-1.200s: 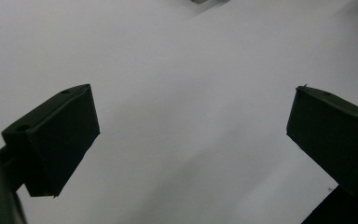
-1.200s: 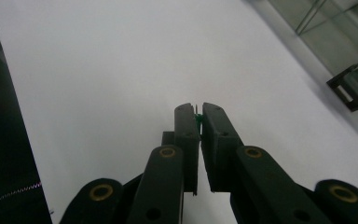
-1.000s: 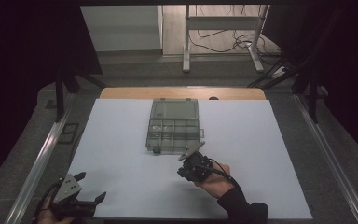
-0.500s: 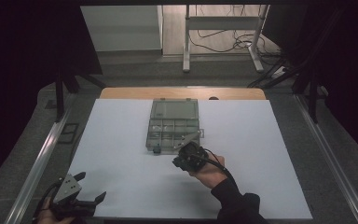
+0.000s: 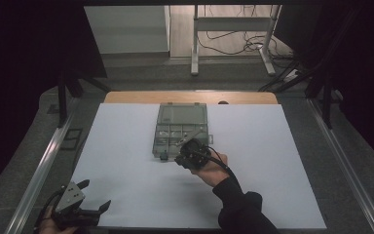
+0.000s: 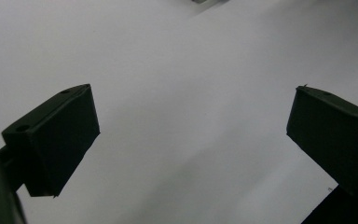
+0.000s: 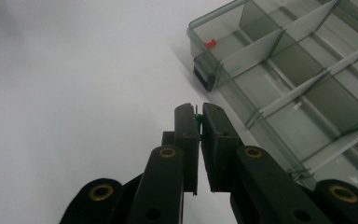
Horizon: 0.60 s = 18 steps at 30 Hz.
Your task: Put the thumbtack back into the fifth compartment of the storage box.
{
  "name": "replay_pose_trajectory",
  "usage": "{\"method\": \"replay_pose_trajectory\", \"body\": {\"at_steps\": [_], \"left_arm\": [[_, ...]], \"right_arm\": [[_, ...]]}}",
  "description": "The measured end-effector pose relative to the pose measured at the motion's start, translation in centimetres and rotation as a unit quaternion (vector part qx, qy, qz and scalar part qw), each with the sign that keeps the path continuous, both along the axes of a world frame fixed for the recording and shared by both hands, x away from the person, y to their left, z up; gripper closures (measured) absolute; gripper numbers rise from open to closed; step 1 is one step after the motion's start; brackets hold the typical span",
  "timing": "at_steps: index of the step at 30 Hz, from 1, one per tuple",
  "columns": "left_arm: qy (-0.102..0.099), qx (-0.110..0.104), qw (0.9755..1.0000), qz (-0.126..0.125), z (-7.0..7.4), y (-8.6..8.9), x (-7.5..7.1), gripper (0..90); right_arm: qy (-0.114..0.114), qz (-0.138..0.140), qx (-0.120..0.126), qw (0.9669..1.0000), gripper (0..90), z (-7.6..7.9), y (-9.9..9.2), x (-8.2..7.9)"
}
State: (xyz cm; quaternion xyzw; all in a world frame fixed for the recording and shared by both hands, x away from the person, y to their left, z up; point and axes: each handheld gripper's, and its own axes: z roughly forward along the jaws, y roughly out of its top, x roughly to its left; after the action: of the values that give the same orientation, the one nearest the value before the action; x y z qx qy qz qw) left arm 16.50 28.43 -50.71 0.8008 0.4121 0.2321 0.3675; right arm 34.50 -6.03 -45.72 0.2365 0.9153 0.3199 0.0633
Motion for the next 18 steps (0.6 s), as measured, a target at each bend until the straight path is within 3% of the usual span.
{"method": "replay_pose_trajectory", "body": {"at_steps": [18], "left_arm": [[0.001, -0.002, 1.0, -0.001, 0.0, 0.1, 0.0, 2.7]], "right_arm": [[-0.009, -0.01, 0.003, 0.9999, 85.1, 0.1, 1.8, 2.5]]}}
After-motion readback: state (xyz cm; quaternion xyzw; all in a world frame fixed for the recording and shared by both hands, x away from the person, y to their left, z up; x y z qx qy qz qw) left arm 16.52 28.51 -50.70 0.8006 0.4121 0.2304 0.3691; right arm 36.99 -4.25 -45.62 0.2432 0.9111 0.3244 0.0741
